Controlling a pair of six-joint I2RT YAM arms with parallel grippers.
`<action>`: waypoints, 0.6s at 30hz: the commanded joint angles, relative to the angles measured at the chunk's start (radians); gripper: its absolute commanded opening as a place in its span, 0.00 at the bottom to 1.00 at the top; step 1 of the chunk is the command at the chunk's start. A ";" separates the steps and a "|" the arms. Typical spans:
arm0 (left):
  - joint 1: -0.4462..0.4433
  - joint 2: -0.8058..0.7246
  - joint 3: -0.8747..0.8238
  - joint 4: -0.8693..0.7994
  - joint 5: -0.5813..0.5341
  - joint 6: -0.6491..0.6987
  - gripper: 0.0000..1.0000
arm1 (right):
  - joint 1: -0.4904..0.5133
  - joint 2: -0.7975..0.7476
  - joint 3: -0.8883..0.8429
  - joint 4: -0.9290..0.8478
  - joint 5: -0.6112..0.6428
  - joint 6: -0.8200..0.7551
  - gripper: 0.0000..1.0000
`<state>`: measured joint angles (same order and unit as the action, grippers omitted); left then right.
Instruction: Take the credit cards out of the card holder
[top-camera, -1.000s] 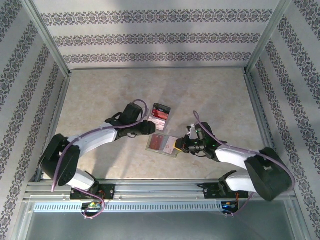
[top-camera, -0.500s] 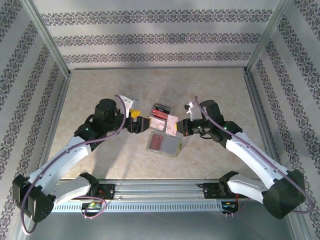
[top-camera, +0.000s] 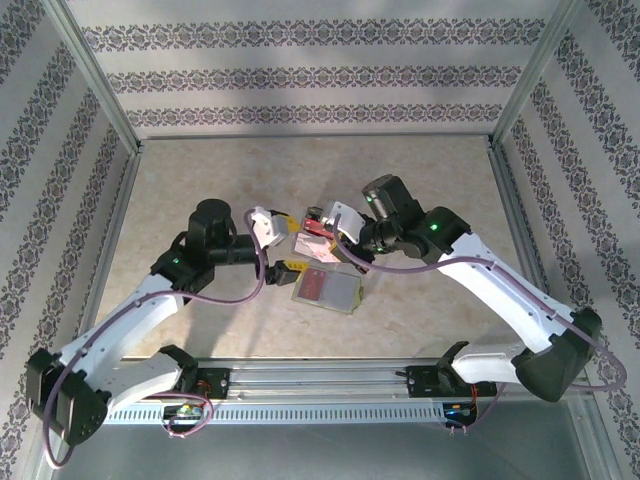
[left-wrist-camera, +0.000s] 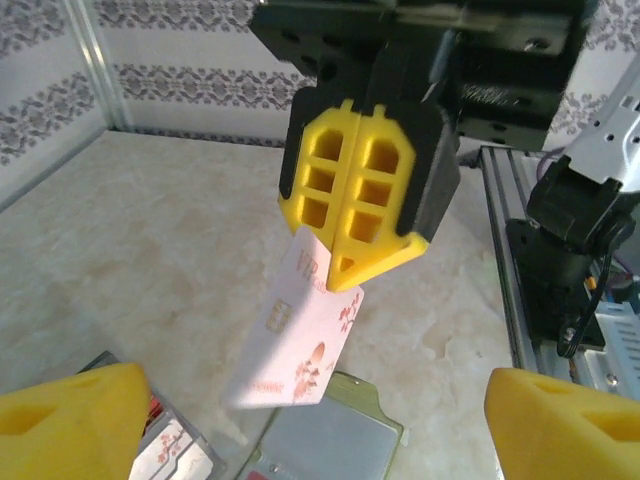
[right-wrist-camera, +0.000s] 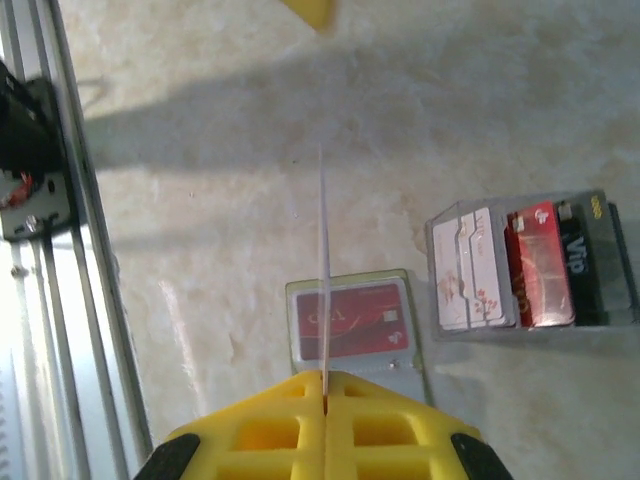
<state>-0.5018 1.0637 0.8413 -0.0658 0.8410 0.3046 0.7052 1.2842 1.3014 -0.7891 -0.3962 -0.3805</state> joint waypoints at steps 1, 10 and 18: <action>0.009 0.051 0.055 -0.013 0.112 0.101 0.80 | 0.029 0.019 0.059 -0.081 0.024 -0.163 0.00; 0.008 0.082 0.044 0.064 0.147 0.060 0.41 | 0.059 0.066 0.124 -0.121 0.013 -0.232 0.00; 0.008 0.072 0.038 0.069 0.150 0.061 0.00 | -0.008 0.022 0.059 -0.041 -0.148 -0.194 0.03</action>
<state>-0.5018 1.1496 0.8608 -0.0357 0.9634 0.3622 0.7216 1.3399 1.3861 -0.8742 -0.4328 -0.5823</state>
